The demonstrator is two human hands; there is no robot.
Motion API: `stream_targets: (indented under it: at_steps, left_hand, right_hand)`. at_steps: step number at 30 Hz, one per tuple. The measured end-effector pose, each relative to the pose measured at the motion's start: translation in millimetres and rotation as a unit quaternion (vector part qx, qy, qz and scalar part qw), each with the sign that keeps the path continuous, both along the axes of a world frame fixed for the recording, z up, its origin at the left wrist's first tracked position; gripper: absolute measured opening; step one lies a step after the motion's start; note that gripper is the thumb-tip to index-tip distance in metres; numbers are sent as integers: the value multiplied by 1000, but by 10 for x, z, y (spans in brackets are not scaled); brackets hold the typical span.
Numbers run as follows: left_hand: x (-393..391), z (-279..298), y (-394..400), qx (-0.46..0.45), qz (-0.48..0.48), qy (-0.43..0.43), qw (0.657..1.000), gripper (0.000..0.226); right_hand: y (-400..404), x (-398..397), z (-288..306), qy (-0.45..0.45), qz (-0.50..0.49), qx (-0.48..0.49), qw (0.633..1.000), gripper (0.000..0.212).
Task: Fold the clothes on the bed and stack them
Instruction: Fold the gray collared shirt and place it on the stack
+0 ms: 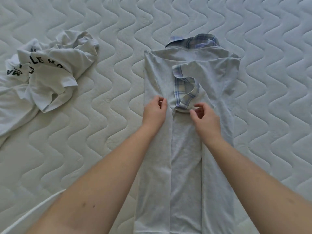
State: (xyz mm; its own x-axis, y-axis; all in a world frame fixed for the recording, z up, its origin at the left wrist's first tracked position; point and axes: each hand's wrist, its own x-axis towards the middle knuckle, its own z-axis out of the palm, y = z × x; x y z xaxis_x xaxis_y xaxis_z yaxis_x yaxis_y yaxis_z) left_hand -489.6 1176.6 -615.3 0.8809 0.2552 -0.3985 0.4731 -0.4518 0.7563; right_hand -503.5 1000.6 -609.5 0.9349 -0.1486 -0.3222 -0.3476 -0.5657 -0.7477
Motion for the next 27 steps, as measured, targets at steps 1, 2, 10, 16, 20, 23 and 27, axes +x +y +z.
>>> stream_targets:
  at_steps: [1,2,10,16,20,23,27]
  left_hand:
    - [176,21,-84,-17,6,0,1000,23]
    - [342,36,-162,-24,8,3,1000,24]
    - [1385,-3,-485,5,50,140,989,65]
    - [1761,23,-412,14,-23,169,985,37]
    - [1763,-17,-348,-50,-6,110,993,20]
    - [1674,-139,-221,50,-39,29,998,26]
    - [1498,-245,-182,22,20,38,999,37]
  right_hand:
    - [9,109,-6,-4,26,-20,999,25]
    - [23,198,-24,-8,66,-59,996,32]
    - [63,256,-193,-97,211,-236,944,12]
    - [-9,223,-235,-187,187,-239,934,19]
    - [-69,277,-267,-158,198,-229,940,31]
    - [-97,308,-295,-175,223,-210,936,8]
    - [-138,304,-319,-196,220,-183,938,8]
